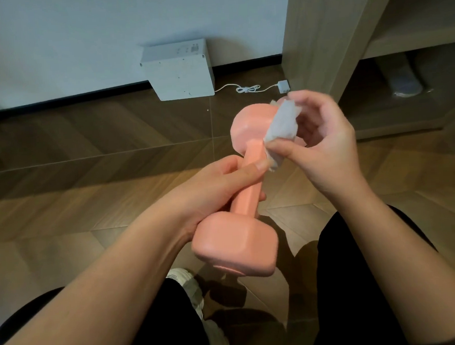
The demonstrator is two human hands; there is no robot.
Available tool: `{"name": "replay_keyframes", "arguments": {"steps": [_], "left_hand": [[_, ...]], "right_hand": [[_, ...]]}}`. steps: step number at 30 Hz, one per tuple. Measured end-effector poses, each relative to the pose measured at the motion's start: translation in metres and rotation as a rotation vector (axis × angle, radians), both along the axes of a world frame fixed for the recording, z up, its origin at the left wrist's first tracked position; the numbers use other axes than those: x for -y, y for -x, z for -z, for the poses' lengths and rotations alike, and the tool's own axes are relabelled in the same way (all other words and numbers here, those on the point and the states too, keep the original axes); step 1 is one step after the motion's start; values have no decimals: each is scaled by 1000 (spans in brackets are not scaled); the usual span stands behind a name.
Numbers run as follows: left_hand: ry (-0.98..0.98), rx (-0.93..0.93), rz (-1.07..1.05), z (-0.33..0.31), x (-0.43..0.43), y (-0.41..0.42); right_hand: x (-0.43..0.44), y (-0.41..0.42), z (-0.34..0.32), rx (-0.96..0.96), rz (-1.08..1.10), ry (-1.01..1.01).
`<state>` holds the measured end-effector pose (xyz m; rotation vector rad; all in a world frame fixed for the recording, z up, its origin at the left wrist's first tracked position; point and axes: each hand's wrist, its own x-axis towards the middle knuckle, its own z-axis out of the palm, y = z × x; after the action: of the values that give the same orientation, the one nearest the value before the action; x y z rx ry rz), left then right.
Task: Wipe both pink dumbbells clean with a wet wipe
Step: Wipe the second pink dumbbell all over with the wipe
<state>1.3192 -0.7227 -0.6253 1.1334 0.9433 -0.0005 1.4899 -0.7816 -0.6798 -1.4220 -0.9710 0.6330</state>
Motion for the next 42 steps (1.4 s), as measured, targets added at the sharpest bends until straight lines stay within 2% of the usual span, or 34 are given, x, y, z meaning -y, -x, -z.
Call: {"name": "replay_keyframes", "arguments": {"steps": [6, 14, 21, 31, 37, 39, 42], "left_hand": [[-177, 15, 28, 1, -1, 0], [121, 88, -62, 4, 0, -1], [131, 116, -25, 6, -6, 4], [57, 6, -5, 7, -5, 0], [-79, -56, -13, 10, 1, -3], [-38, -10, -8, 6, 1, -3], [200, 60, -95, 2, 2, -2]], "right_hand": [[-2, -2, 0, -32, -11, 18], [-3, 1, -1, -26, -53, 51], [-3, -7, 5, 59, -37, 154], [2, 2, 1, 71, 36, 123], [0, 4, -3, 108, 22, 128], [0, 2, -4, 109, 30, 96], [0, -1, -4, 115, 37, 53]]}}
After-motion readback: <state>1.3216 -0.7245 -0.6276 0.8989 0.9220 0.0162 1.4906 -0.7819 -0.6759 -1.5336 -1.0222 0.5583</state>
